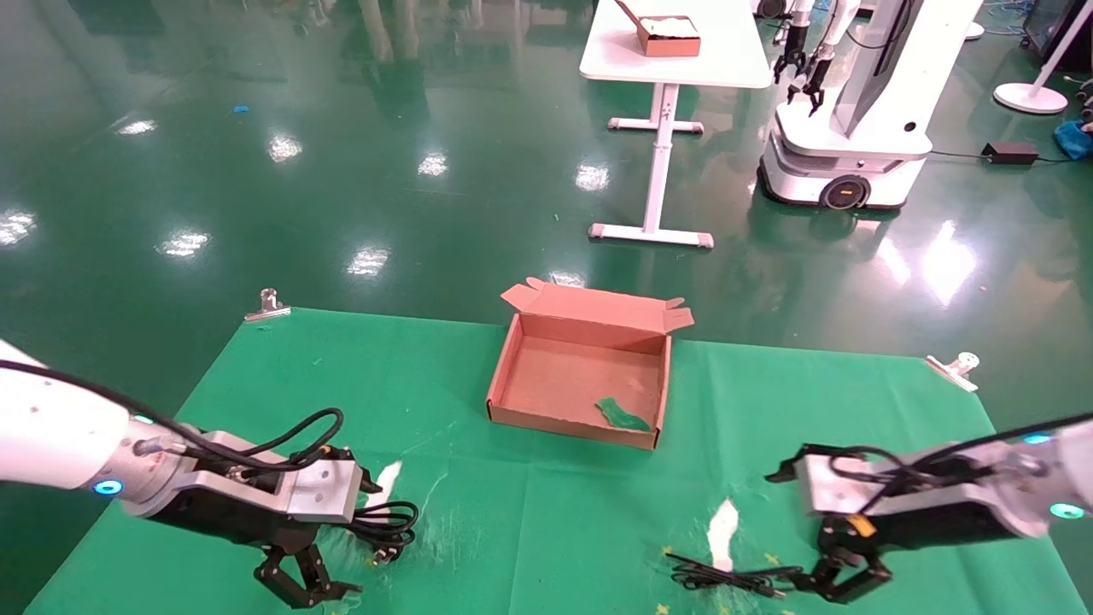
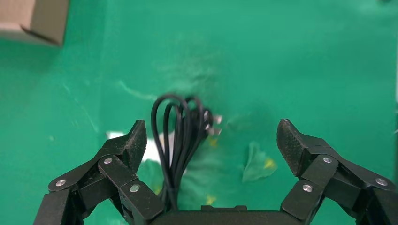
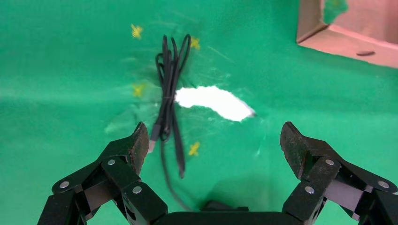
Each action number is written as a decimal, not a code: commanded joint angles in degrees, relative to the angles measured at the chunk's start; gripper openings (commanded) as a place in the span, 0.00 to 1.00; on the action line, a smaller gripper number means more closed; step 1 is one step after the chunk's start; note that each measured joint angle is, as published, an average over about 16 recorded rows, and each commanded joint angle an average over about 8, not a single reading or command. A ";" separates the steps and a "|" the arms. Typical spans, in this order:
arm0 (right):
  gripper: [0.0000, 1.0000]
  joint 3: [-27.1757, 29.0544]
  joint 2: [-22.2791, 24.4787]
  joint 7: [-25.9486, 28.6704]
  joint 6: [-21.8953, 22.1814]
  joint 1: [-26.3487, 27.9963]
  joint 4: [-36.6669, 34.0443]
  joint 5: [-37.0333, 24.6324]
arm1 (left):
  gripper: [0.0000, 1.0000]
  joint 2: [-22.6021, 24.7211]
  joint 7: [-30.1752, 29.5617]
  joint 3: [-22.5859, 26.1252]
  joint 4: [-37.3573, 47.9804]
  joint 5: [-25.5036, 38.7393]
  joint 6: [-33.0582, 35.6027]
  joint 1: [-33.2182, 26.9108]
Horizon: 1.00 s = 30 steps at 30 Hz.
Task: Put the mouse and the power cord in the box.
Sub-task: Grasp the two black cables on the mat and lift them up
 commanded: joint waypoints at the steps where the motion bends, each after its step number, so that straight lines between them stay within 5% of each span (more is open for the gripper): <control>1: 1.00 -1.28 -2.77 -3.25 1.30 1.80 -4.19 -2.26 | 1.00 1.84 2.04 0.95 4.23 1.83 -1.23 -1.00; 11: 1.00 -3.76 -9.22 -11.80 4.64 2.92 -14.51 -5.85 | 1.00 7.74 11.09 3.35 16.13 6.17 -8.23 -3.02; 24: 0.99 -4.38 -12.89 -15.51 7.43 3.60 -18.93 -6.80 | 1.00 12.23 18.88 4.49 23.93 8.20 -15.12 -4.16; 27: 0.73 -4.49 -13.32 -15.88 7.69 3.68 -19.35 -6.95 | 0.88 12.69 19.65 4.52 25.16 8.28 -15.94 -4.39; 30: 0.35 -4.62 -13.59 -16.10 7.89 3.78 -19.68 -7.14 | 0.51 12.92 20.08 4.54 26.11 8.34 -16.38 -4.54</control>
